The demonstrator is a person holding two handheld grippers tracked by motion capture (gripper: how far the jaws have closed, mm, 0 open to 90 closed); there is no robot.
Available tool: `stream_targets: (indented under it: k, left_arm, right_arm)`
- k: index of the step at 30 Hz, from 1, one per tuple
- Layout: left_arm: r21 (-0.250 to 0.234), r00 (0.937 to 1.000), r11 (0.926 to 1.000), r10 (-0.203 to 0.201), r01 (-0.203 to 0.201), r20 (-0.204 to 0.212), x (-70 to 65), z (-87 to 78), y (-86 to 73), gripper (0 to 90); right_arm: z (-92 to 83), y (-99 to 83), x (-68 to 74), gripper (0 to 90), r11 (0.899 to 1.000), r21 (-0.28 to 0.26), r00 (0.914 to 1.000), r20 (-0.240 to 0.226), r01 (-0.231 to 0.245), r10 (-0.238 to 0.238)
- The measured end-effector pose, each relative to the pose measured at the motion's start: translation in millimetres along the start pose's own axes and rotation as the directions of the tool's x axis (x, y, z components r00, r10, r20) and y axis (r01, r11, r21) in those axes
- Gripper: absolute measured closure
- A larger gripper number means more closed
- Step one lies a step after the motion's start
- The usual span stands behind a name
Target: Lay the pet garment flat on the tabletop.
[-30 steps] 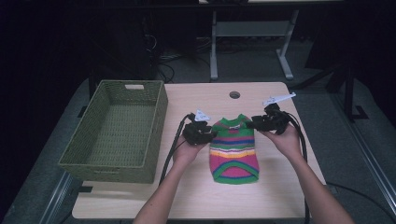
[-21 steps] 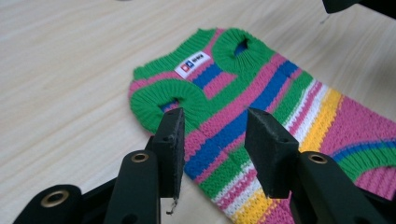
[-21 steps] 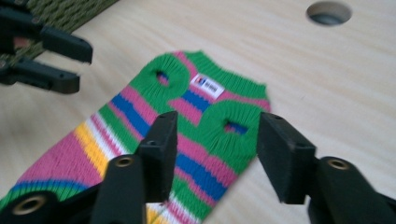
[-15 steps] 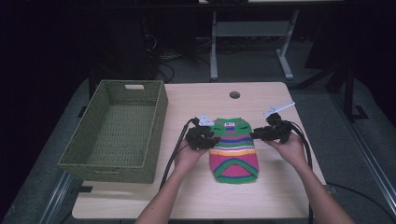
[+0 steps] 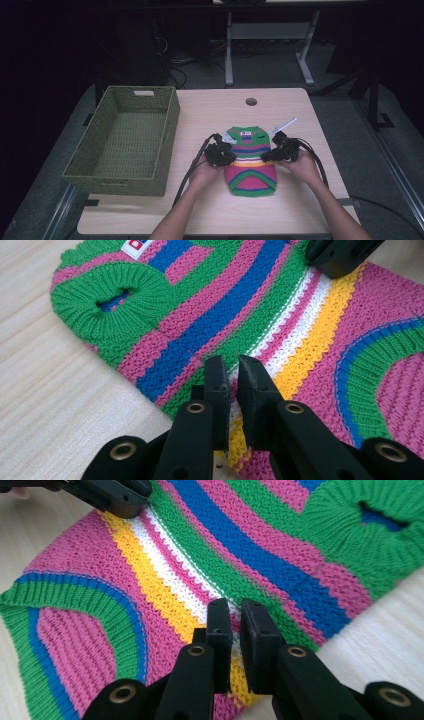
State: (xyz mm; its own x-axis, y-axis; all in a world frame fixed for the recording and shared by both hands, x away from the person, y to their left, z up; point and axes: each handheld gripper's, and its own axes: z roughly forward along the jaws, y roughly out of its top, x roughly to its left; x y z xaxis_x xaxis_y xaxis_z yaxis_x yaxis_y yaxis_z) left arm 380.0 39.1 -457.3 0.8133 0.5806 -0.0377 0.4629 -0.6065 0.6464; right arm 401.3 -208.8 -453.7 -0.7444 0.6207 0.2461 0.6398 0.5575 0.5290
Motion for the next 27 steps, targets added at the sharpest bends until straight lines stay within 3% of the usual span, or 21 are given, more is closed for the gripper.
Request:
stream_targets:
  k: [6,14,20,27]
  left_arm:
    - [0.003,0.9996,1.0000,0.007,-0.007,-0.029,-0.1,0.1,1.3,75.5]
    - [-0.031,0.9999,0.9995,-0.010,0.009,-0.010,1.4,-8.7,1.6,73.0]
    - [-0.073,0.9991,0.9964,-0.043,0.043,0.001,5.4,-21.1,0.2,68.5]
    - [-0.090,0.9984,0.9943,-0.057,0.056,-0.004,8.1,-29.7,-3.6,65.4]
  right_arm:
    - [1.0,0.8,-1.4,79.5,1.000,-0.013,0.9998,-0.005,-0.019,0.019]
    - [-6.2,-1.5,-3.6,70.5,0.997,-0.067,0.9987,-0.033,-0.042,0.040]
    - [-20.0,-5.0,-7.0,60.9,0.987,-0.136,0.9947,-0.072,-0.084,0.074]
    - [-29.6,-8.9,-10.7,57.0,0.983,-0.159,0.9938,-0.076,-0.093,0.081]
